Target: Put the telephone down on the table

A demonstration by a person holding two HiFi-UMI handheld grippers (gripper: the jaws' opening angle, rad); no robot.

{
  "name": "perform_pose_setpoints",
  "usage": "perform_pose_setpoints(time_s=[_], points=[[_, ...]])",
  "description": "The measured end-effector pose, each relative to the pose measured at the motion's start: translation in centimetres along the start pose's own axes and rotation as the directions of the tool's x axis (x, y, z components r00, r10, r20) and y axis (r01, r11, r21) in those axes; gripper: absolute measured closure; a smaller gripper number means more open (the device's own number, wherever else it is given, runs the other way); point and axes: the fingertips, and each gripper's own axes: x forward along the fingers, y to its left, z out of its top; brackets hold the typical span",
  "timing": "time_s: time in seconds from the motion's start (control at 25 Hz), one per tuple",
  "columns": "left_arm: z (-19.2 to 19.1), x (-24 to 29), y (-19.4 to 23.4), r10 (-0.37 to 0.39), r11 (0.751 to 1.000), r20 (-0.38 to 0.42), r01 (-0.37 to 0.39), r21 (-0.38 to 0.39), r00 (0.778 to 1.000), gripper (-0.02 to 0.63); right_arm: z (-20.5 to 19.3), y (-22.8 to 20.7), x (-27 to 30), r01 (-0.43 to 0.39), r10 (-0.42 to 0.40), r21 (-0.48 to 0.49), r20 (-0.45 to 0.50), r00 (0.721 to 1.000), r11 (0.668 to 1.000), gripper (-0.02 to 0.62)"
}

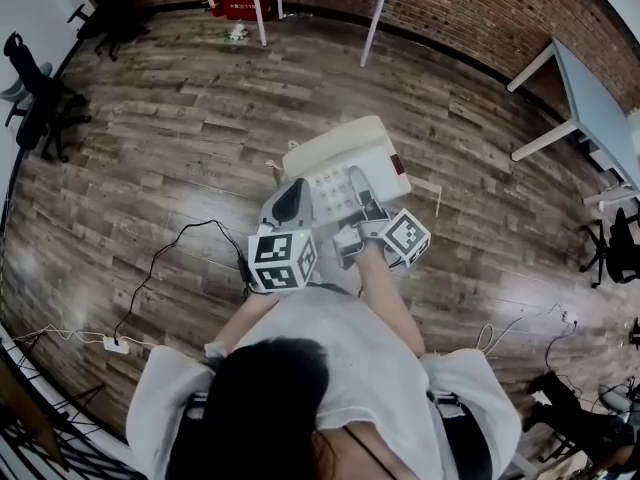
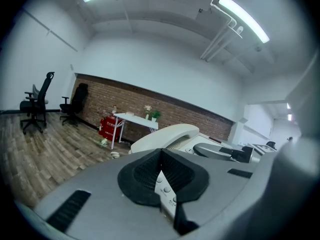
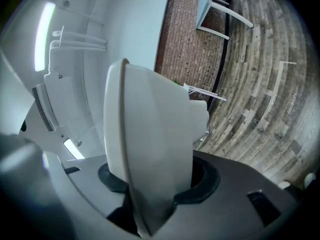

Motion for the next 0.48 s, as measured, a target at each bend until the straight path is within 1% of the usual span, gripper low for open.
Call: perform_pose_setpoints(time_s=[0.16,0.28,0.48], points=[[0.5,0.5,0.1,-0.012,1.0,0.009,0.012,0.016,1.0,0.581,0.6,-0.7,0.7,0.026,-0.026,-0.01,0.004,1.0,1.0,0.374],[0.5,0.9,0.4,-0.022,1.0,0.01,0.022,0.012,1.0,0.581,0.2,-0.7,1.2,0.012,-0.012,-0.02,0.0,1.0,1.0,0.373],[0.6,1.6,0.6,-0.032,0.999,0.009,0.032,0.015,0.999,0.581,0.3,-0.9,1.8,0.016,-0.016,-0.03,-0.006,1.0,0.999,0.373]])
